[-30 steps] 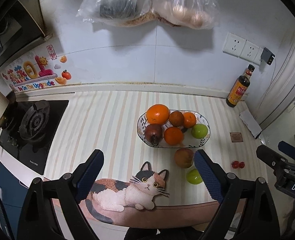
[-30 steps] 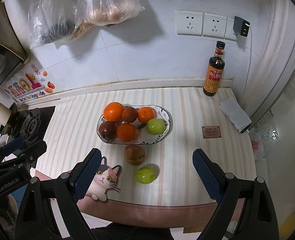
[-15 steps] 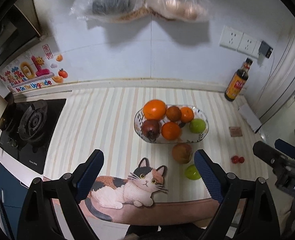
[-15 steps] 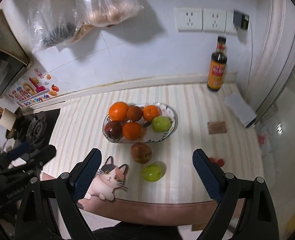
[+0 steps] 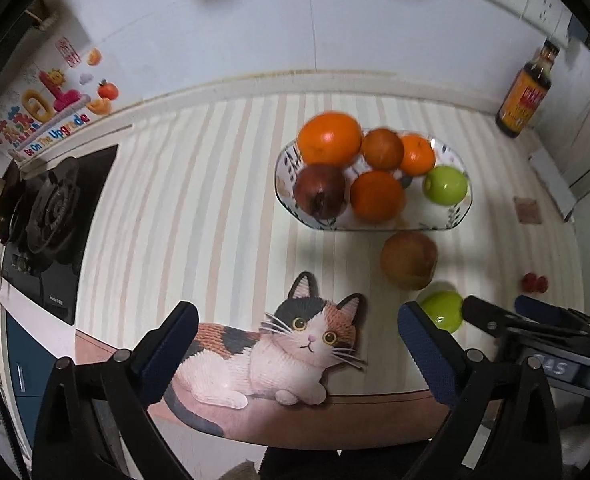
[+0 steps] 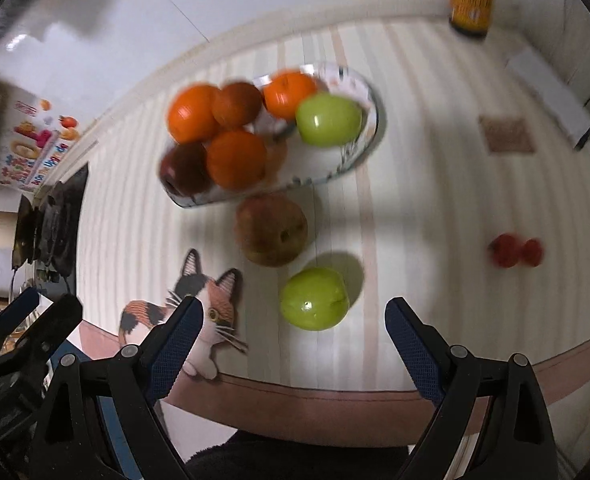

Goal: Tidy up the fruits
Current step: 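Grasp the red apple with the left tool while the right tool grasps the green apple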

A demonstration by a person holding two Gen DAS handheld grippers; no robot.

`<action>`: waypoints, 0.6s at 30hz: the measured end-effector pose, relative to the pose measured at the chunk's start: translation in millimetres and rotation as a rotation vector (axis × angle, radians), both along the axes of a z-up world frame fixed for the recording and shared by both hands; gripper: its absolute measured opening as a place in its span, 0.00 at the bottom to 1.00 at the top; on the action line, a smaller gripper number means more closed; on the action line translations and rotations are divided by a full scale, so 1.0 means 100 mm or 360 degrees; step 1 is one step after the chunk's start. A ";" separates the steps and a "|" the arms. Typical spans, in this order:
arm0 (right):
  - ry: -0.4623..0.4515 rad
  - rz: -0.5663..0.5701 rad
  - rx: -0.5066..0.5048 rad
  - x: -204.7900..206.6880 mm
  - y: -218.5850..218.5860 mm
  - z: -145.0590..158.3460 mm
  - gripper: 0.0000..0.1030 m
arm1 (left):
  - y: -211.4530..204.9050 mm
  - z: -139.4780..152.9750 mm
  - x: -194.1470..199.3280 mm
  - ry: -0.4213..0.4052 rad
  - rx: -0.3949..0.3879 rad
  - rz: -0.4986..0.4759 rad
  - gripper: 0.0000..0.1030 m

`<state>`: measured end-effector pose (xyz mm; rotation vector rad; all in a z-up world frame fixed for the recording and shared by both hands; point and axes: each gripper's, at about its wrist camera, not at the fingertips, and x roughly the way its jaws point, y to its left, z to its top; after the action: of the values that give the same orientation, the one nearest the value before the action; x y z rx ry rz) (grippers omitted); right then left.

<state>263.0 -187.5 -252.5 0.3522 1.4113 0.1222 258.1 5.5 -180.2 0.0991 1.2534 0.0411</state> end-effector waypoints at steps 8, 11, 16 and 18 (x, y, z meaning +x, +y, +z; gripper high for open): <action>0.0220 -0.0023 0.0085 0.18 0.07 -0.78 0.73 | -0.07 -0.29 0.17 0.0108 0.0053 -0.0023 0.99; 0.0250 -0.0005 0.0076 0.21 0.11 -0.93 0.70 | -0.09 -0.34 0.24 0.0131 0.0055 -0.0029 0.99; 0.0210 0.0065 0.0021 0.19 0.09 -0.99 0.60 | -0.19 -0.41 0.38 0.0143 0.0055 -0.0054 0.99; 0.0194 0.0081 -0.0031 0.15 0.05 -0.97 0.60 | -0.26 -0.46 0.48 0.0167 0.0014 -0.0072 0.99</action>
<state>277.7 -183.0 -349.8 0.3119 1.5417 0.1303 305.8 -20.6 -226.3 0.1385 1.3556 0.0020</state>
